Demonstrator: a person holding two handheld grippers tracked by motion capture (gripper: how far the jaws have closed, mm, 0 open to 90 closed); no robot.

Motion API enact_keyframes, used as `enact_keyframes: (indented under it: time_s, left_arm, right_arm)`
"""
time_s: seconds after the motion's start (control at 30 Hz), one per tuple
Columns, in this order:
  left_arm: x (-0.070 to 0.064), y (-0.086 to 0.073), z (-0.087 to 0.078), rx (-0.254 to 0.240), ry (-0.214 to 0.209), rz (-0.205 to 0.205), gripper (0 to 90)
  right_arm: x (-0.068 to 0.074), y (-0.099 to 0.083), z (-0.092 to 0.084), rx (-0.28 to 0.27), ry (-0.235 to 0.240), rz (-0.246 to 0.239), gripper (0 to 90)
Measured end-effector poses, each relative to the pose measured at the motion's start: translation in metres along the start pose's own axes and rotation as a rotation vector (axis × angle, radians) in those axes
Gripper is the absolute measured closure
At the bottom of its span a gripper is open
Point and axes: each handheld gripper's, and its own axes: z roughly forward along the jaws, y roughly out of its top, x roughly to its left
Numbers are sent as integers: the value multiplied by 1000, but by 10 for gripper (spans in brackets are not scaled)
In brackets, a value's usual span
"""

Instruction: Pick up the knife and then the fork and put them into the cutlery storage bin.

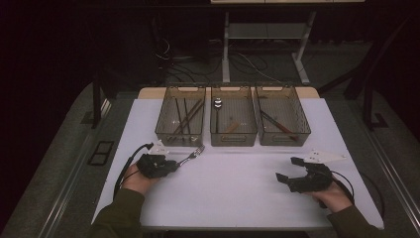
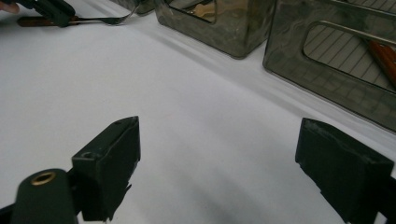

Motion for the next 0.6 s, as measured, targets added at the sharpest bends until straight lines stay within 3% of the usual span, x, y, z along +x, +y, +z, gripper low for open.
enact_keyframes:
  time_s: [0.2,0.4,0.6]
  left_arm:
    - [-7,8,-7,-76,-13,-9,769]
    - [-22,24,-13,-147,-21,0,769]
    - [-40,44,-12,-203,-41,9,769]
  right_arm:
    - [2,2,1,-10,25,11,125]
    - [9,11,6,-6,51,12,125]
    - [12,25,11,-16,120,74,146]
